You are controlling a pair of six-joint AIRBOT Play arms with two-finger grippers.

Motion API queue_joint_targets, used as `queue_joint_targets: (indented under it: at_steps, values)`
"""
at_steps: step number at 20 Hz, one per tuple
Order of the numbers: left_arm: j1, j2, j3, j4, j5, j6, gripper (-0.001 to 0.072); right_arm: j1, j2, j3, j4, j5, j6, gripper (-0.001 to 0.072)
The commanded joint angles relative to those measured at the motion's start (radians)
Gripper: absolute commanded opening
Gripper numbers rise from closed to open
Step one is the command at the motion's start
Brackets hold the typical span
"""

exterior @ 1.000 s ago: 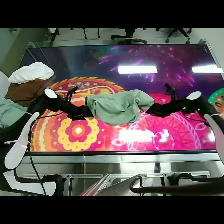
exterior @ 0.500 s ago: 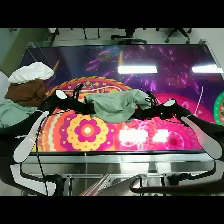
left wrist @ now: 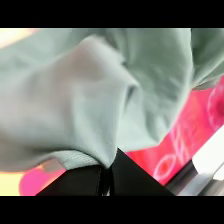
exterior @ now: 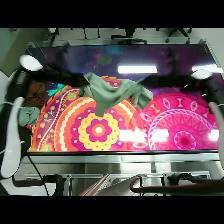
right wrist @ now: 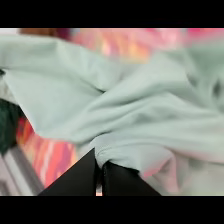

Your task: Fold the shirts.

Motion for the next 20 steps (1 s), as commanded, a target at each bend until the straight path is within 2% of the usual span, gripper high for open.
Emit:
queue_joint_targets:
  at_steps: [1,4,7,11,14,17,20]
  values:
    - [0.062,0.153,0.309,-0.003,-0.066,-0.085,0.0013,-0.146,0.137,0.350,0.037,0.074,0.044,0.0016]
    - [0.073,0.277,0.470,-0.031,-0.038,-0.100,0.0013,-0.225,0.200,0.600,0.055,0.033,0.044,0.0016]
    - [0.073,0.473,0.363,-0.051,0.101,-0.073,0.0013,-0.264,0.273,0.699,0.051,-0.052,0.030,0.0016]
    - [0.073,0.633,0.212,-0.043,0.176,-0.020,0.0013,-0.267,0.304,0.691,0.002,-0.028,0.023,0.0016]
    - [0.072,0.610,0.135,-0.048,0.155,-0.021,0.0013,-0.267,0.261,0.637,0.026,0.049,0.036,0.0017]
    - [0.056,0.494,0.032,-0.055,0.095,-0.021,0.0013,-0.249,0.193,0.488,0.053,0.122,0.034,0.0017]
    - [0.010,0.324,-0.095,-0.043,0.093,0.010,0.0013,-0.166,0.087,0.288,0.046,0.124,-0.042,0.0017]
